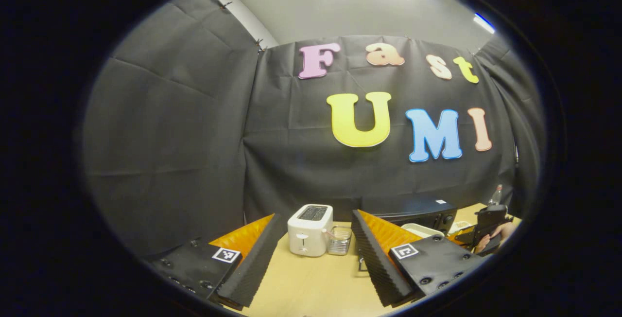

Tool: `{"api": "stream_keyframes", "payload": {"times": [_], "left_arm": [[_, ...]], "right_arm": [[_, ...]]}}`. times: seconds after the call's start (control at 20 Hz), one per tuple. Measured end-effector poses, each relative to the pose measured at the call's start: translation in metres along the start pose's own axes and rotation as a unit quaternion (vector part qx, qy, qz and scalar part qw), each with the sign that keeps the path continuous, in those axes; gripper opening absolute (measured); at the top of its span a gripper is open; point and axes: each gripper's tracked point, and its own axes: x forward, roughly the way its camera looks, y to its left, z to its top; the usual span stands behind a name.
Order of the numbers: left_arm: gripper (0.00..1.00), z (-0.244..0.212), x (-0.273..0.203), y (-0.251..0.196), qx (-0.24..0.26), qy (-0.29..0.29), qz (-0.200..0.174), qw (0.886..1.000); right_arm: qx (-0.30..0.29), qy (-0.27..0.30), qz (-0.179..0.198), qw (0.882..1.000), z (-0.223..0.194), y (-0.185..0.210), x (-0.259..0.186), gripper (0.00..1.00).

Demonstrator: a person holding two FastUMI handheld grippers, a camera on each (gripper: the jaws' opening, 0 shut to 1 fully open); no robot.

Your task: Open the electric oven with the left hand, put the food in, and close the electric oven.

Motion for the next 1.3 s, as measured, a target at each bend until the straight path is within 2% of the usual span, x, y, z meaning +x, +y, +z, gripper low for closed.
{"api": "stream_keyframes", "payload": {"times": [0.45, 0.85, 1.25, 1.3], "left_arm": [[1.0, -0.016, 0.013, 0.024, 0.008, 0.021, -0.002, 1.0], [1.0, -0.021, 0.008, 0.048, 0.022, 0.039, 0.017, 0.999], [1.0, -0.019, -0.004, 0.05, 0.032, 0.046, 0.035, 0.998], [0.95, -0.018, -0.007, 0.048, 0.033, 0.044, 0.035, 0.998]], "right_arm": [[0.078, -0.08, 0.002, 0.994, 0.019, 0.014, 0.06, 0.04], [0.147, -0.145, 0.017, 0.978, 0.041, 0.024, 0.103, 0.04], [0.173, -0.178, 0.022, 0.968, 0.053, 0.034, 0.12, 0.04], [0.171, -0.175, 0.02, 0.969, 0.05, 0.035, 0.122, 0.06]]}}
